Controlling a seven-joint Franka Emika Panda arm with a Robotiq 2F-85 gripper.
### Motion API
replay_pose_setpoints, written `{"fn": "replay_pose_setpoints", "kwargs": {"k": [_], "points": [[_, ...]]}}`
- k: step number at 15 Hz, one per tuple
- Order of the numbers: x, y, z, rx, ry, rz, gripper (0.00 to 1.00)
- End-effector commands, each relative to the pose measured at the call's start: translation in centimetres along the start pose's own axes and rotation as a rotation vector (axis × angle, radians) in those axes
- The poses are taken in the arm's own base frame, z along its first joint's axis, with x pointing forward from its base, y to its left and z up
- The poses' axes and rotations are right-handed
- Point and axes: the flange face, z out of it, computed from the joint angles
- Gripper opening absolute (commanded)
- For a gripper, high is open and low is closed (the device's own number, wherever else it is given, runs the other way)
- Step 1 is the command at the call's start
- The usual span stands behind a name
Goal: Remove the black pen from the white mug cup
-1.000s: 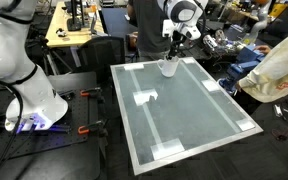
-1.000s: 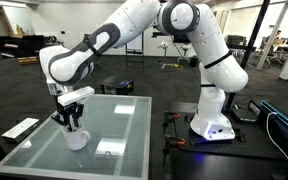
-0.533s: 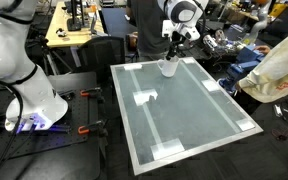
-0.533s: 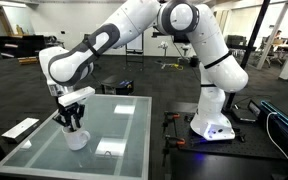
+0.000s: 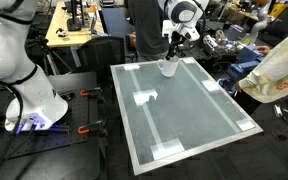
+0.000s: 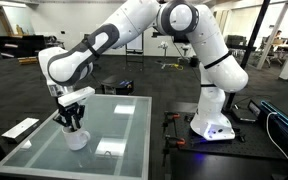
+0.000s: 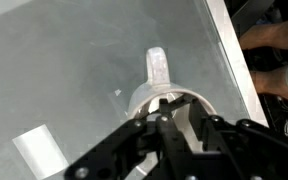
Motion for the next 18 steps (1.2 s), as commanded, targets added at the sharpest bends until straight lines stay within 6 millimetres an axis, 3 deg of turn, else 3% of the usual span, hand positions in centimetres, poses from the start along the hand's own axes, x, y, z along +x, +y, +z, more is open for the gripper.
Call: {"fn": "replay_pose_setpoints", "kwargs": {"k": [1,8,18], "points": [[0.2,-0.5,-0.3,0.004,-0.035,-0.003,0.01],[0.2,-0.6,-0.4,0.000,-0.030,0.003,0.03],[-1.4,-1.0,-3.1,0.014,0.000,-0.005,0.03]]}}
